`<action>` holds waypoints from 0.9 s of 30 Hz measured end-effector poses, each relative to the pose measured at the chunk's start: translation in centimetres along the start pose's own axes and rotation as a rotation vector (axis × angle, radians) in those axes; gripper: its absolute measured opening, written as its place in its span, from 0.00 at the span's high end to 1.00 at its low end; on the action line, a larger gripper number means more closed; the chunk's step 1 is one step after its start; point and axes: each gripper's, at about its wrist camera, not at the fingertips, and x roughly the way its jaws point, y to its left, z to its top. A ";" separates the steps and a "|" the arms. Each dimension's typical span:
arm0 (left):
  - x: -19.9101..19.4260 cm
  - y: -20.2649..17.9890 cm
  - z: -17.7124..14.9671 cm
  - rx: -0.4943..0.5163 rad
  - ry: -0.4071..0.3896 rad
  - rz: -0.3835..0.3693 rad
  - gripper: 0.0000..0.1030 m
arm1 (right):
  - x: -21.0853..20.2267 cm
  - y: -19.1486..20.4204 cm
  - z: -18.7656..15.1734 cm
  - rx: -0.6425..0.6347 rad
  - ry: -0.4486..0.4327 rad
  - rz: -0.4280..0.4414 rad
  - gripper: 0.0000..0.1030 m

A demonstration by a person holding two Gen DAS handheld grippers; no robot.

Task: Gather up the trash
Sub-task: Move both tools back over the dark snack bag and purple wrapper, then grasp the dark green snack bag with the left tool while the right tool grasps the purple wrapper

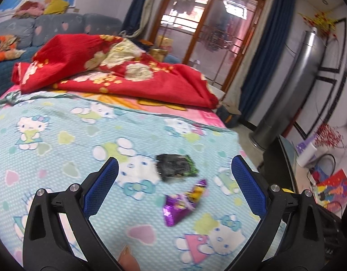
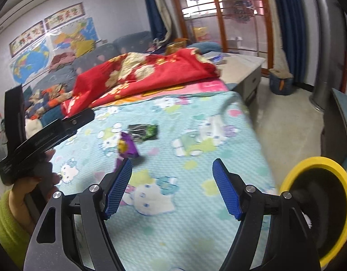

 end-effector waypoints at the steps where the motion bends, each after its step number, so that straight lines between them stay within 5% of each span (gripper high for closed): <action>1: 0.1 0.4 0.2 -0.010 0.005 0.002 0.11 | 0.6 0.6 0.2 -0.009 0.006 0.014 0.31; 7: 1.7 3.6 1.1 -0.081 0.061 -0.014 0.12 | 4.2 3.9 0.9 -0.062 0.048 0.049 0.31; 13: 3.9 5.4 1.3 -0.139 0.130 -0.055 0.28 | 7.6 6.0 1.3 -0.073 0.094 0.079 0.32; 18: 6.2 6.1 1.3 -0.213 0.196 -0.152 0.29 | 9.9 6.5 1.4 -0.065 0.128 0.083 0.44; 24: 8.7 5.4 0.9 -0.223 0.245 -0.177 0.34 | 11.4 5.8 1.1 -0.003 0.145 0.128 0.54; 27: 9.9 5.0 0.5 -0.213 0.274 -0.175 0.39 | 11.7 5.5 1.0 0.002 0.151 0.148 0.67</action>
